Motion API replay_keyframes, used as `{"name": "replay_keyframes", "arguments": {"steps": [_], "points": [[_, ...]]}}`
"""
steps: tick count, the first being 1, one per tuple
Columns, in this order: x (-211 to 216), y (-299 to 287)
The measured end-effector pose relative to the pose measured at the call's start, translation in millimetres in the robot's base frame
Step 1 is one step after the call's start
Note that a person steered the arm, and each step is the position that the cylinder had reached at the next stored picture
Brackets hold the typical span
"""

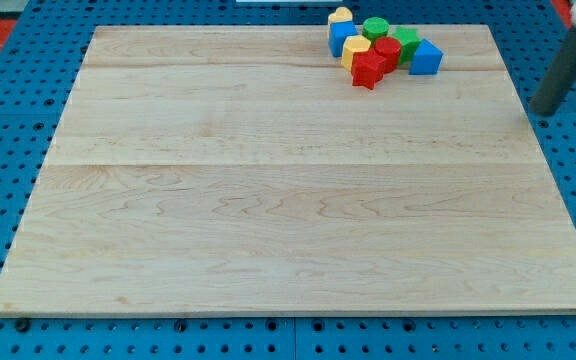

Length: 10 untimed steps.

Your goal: Push green circle a bit left

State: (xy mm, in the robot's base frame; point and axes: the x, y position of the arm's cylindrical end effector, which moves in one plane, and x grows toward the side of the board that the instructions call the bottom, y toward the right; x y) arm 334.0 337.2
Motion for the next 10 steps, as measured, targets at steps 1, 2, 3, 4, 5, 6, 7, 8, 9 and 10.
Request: {"name": "replay_keyframes", "arguments": {"steps": [1,2,3,4,5,6,7,8,9,10], "points": [[-70.2,6.3],[-141.3,-2.2],[-142.8,-7.0],[-142.9,-28.9],[-142.5,-77.6],[-141.7,-124.8],[-141.7,-144.5],[-142.8,-140.3],[-142.9,-161.8],[-142.3,-184.8]]}}
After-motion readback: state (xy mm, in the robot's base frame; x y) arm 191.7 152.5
